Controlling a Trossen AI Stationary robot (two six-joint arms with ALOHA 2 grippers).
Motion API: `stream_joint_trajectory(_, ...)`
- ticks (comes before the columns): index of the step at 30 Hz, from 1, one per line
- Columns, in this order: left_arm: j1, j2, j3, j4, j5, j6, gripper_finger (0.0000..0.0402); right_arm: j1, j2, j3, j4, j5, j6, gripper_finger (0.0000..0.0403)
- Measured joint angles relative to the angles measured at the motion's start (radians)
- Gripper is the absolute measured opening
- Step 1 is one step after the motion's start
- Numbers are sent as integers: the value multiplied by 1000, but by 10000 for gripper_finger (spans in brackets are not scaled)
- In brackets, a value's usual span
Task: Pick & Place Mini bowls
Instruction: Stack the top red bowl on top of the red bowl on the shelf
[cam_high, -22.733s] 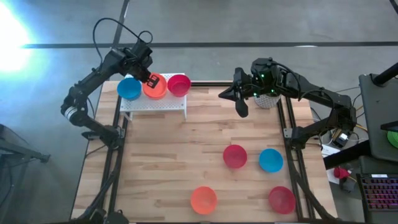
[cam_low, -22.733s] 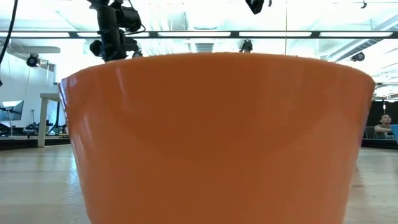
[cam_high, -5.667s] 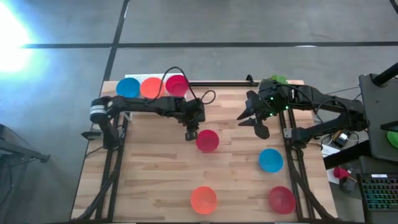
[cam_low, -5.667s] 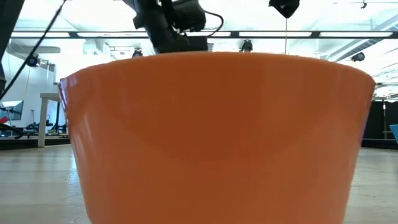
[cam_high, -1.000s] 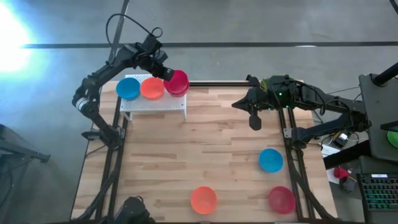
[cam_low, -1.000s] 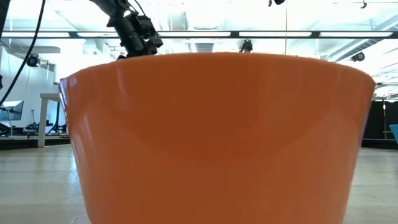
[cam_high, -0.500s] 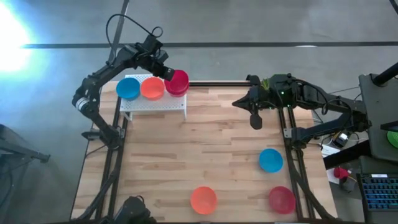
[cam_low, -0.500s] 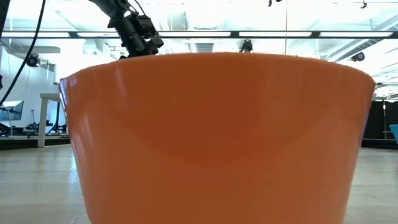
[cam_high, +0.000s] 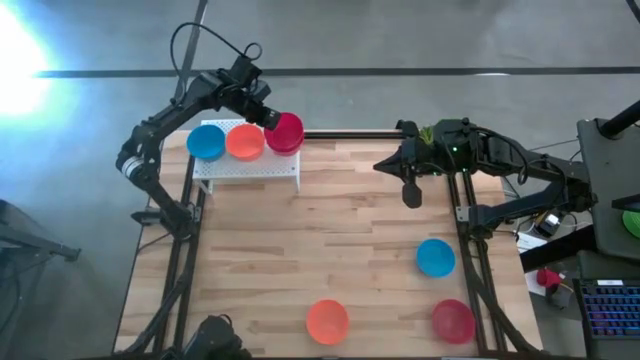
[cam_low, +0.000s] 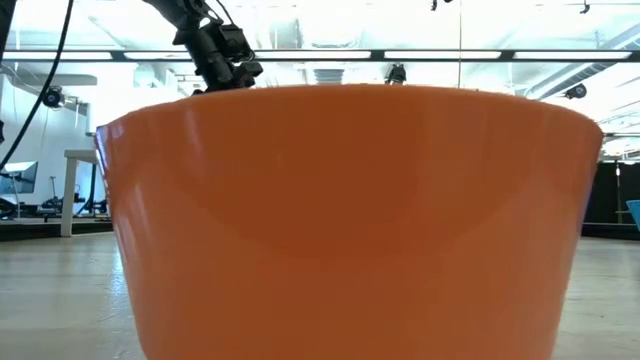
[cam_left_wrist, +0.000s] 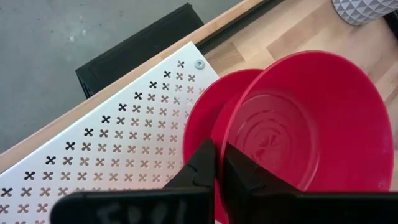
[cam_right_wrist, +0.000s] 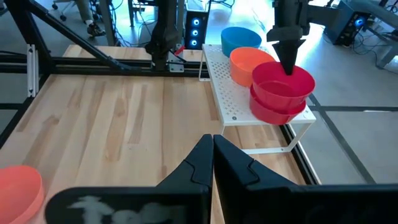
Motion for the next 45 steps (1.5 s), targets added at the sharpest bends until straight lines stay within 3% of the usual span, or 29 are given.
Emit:
stream_joint_trajectory(12, 0, 0, 6, -2, 0, 0, 77, 0, 0, 0, 0, 0, -4, 8)
stream_joint_trajectory(24, 0, -8, 105, -5, 18, 19, 80, 1, 0, 0, -1, 0, 0, 8)
stream_joint_trajectory(27, -6, -8, 105, -7, 73, 62, 68, 1, 0, 0, -2, 0, 0, 8)
stream_joint_trajectory(32, -10, -8, 78, -10, 67, 87, 9, 0, 0, 0, -2, 0, -1, 8)
stream_joint_trajectory(36, -10, -8, 78, 1, 0, 66, 3, 0, 0, 0, -2, 0, -4, 8)
stream_joint_trajectory(45, -13, -8, 70, 1, -4, 56, 0, 0, 0, 0, -2, 0, -4, 8)
